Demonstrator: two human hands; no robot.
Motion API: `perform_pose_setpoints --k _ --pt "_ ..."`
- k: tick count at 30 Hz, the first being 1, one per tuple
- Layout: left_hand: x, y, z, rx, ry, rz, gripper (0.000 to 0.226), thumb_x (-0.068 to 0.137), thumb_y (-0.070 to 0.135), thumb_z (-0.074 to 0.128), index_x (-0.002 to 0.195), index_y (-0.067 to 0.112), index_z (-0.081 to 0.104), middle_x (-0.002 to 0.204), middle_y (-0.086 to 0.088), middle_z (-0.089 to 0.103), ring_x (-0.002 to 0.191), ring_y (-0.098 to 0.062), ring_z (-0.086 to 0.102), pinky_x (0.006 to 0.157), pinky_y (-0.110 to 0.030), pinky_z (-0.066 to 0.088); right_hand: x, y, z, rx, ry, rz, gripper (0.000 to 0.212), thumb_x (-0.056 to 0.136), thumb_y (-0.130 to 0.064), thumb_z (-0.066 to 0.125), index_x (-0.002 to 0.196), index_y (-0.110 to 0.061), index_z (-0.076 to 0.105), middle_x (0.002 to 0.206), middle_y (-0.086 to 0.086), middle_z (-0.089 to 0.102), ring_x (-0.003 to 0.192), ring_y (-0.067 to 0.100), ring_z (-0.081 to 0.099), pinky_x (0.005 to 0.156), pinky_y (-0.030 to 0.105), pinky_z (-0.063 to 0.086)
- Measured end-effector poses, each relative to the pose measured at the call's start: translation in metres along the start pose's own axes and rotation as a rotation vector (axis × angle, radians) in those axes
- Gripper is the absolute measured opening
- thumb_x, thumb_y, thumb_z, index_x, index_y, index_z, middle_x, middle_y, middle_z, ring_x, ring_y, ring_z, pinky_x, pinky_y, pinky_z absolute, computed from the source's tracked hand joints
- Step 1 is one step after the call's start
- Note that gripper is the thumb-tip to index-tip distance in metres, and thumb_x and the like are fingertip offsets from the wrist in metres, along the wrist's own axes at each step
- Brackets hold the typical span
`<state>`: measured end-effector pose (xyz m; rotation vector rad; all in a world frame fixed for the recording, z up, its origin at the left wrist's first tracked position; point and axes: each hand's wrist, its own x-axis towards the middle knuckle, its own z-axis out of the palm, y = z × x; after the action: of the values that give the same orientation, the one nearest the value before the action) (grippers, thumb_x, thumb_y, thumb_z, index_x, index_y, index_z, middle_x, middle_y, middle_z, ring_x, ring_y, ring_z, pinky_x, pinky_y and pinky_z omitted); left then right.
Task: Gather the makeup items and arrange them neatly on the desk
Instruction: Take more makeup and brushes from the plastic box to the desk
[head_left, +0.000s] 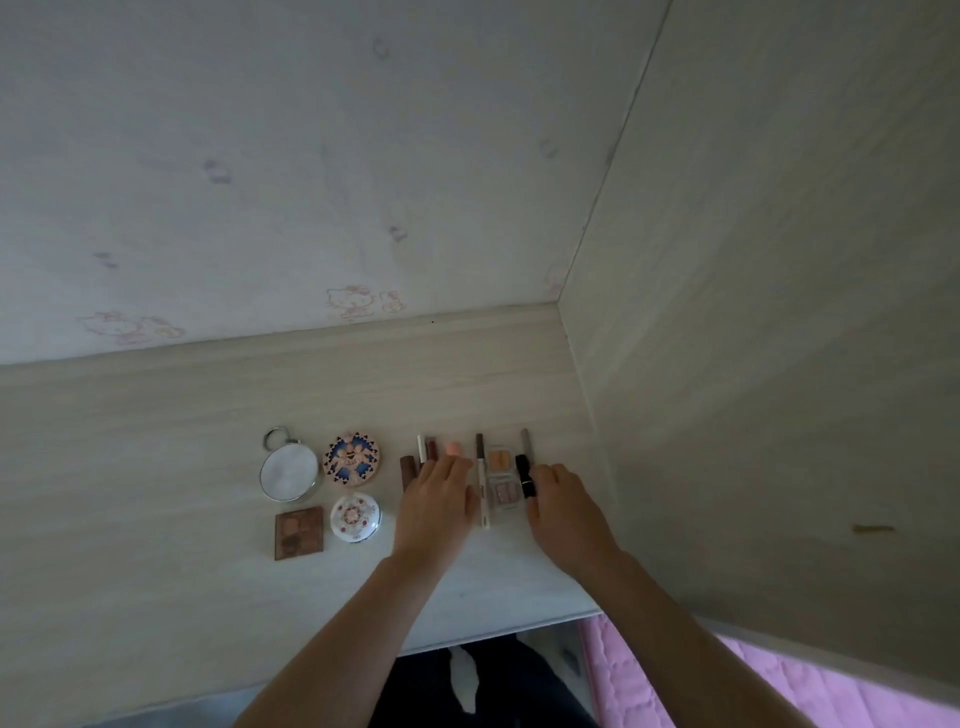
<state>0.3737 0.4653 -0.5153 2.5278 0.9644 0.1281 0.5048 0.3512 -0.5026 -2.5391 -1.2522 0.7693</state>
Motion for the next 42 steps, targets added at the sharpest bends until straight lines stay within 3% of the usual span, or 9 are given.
perform_pose_setpoints --k 6,11,16,18,22,27,30,34,42 --pt "-0.016 -0.015 -0.013 0.056 -0.034 0.174 0.049 0.069 0.008 0.076 0.116 0.008 0.063 0.119 -0.009 0.064 0.11 -0.028 0.061 0.094 -0.039 0.05 -0.019 -0.024 0.014 -0.108 0.085 0.054 0.041 0.097 -0.02 0.041 0.136 -0.01 0.038 0.132 0.008 0.047 0.125 0.023 0.04 0.104 0.03 0.037" --pt "-0.032 -0.038 -0.022 0.111 -0.082 0.332 0.05 0.078 0.011 0.072 0.126 0.005 0.059 0.132 -0.015 0.057 0.125 -0.033 0.052 0.106 -0.045 0.041 -0.048 -0.052 0.033 -0.015 0.234 0.173 0.05 0.091 -0.016 0.05 0.138 -0.005 0.039 0.127 0.013 0.052 0.12 0.029 0.048 0.098 0.034 0.041" --pt "-0.057 -0.04 -0.034 0.139 -0.241 0.477 0.056 0.098 0.026 0.045 0.149 0.01 0.027 0.157 -0.007 0.025 0.147 -0.024 0.014 0.119 -0.039 0.011 -0.091 -0.071 0.053 0.007 0.273 0.315 0.058 0.095 -0.023 0.049 0.145 -0.001 0.028 0.144 0.014 0.041 0.139 0.031 0.03 0.114 0.039 0.029" --pt "-0.068 -0.034 -0.038 0.133 -0.27 0.556 0.056 0.1 0.028 0.04 0.15 0.012 0.022 0.158 -0.005 0.021 0.148 -0.022 0.008 0.12 -0.038 0.009 -0.112 -0.075 0.059 0.004 0.292 0.374 0.057 0.098 -0.026 0.044 0.147 -0.003 0.024 0.148 0.012 0.036 0.143 0.03 0.023 0.117 0.038 0.022" --pt "-0.087 -0.017 -0.031 0.119 -0.306 0.676 0.055 0.098 0.028 0.045 0.148 0.01 0.031 0.155 -0.005 0.031 0.147 -0.023 0.015 0.119 -0.039 0.016 -0.16 -0.074 0.07 0.049 0.339 0.54 0.058 0.099 -0.027 0.041 0.148 -0.004 0.021 0.152 0.011 0.03 0.146 0.028 0.017 0.119 0.039 0.018" --pt "-0.119 0.013 -0.011 0.119 -0.308 0.933 0.05 0.085 0.022 0.062 0.132 0.008 0.054 0.136 -0.007 0.056 0.133 -0.029 0.044 0.105 -0.046 0.041 -0.222 -0.07 0.096 0.137 0.377 0.773 0.06 0.096 -0.019 0.042 0.149 -0.004 0.018 0.155 0.011 0.024 0.146 0.031 0.014 0.118 0.043 0.018" --pt "-0.147 0.04 0.001 0.118 -0.332 1.075 0.048 0.086 0.026 0.046 0.13 0.009 0.057 0.133 -0.006 0.058 0.13 -0.027 0.048 0.103 -0.046 0.043 -0.261 -0.067 0.115 0.171 0.379 0.9 0.057 0.095 -0.018 0.036 0.148 -0.004 0.021 0.155 0.011 0.025 0.146 0.032 0.015 0.118 0.044 0.019" --pt "-0.191 0.073 0.019 0.108 -0.405 1.23 0.049 0.085 0.019 0.064 0.132 0.009 0.055 0.135 -0.006 0.057 0.132 -0.027 0.046 0.106 -0.047 0.041 -0.315 -0.063 0.144 0.248 0.488 1.083 0.058 0.083 -0.015 0.059 0.136 0.003 0.044 0.137 0.018 0.05 0.133 0.042 0.04 0.106 0.051 0.039" --pt "-0.303 0.13 0.06 0.201 -0.521 1.57 0.051 0.085 0.025 0.061 0.133 0.009 0.054 0.135 -0.005 0.057 0.132 -0.026 0.046 0.11 -0.045 0.035 -0.438 -0.064 0.197 0.333 0.52 1.392 0.066 0.071 -0.027 0.079 0.127 0.002 0.056 0.126 0.019 0.061 0.121 0.042 0.053 0.093 0.052 0.05"
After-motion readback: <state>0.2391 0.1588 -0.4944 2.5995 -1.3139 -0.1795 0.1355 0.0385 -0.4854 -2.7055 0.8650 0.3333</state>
